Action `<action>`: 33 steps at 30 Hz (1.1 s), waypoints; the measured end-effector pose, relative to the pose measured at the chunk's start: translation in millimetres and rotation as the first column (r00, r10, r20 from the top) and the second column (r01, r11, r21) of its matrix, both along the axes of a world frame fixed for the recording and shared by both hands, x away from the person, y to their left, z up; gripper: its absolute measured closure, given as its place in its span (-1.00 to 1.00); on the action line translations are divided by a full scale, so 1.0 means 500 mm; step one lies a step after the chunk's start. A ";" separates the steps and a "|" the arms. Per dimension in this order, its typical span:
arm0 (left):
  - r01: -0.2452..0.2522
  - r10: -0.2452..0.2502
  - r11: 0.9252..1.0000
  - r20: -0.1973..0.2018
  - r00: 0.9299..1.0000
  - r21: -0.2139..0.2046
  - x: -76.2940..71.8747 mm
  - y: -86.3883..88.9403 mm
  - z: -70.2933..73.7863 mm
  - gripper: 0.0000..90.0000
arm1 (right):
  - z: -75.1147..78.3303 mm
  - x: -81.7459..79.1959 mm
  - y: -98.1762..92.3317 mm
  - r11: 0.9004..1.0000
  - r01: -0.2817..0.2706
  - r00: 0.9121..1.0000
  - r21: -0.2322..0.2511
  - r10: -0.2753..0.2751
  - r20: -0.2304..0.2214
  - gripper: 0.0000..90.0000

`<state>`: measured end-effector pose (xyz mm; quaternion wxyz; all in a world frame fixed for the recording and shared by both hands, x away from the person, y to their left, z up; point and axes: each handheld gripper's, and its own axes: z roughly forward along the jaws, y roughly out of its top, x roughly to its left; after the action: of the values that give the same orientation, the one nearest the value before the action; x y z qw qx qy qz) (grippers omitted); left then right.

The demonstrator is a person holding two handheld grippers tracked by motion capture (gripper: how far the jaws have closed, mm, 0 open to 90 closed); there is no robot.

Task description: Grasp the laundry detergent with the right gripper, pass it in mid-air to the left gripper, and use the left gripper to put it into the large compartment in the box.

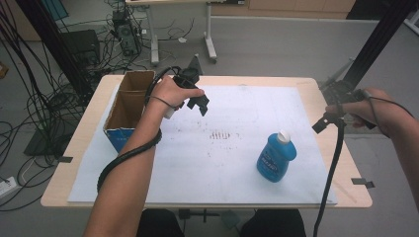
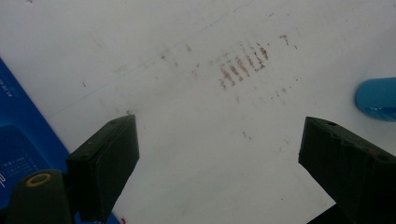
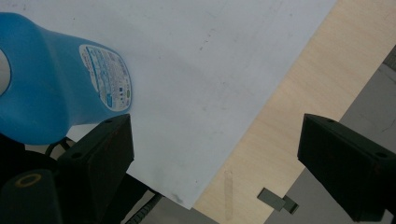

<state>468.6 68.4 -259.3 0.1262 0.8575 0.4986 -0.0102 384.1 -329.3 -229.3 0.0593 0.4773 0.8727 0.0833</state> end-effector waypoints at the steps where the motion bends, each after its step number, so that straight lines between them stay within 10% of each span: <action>1: -0.001 0.001 1.000 0.001 1.000 -0.002 -0.001 0.000 0.000 -0.72 | -0.002 -0.002 -0.001 1.000 0.000 1.000 0.001 0.000 0.002 -0.77; 33: 0.023 -0.022 0.999 0.019 1.000 -0.042 -0.060 0.012 -0.015 -0.72 | -0.052 -0.075 -0.037 1.000 -0.017 1.000 0.017 0.017 0.016 -0.77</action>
<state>438.5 74.5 -266.8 0.1486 0.8602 0.4876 -0.0141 346.7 -347.9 -255.5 0.0614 0.4699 0.8755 0.0950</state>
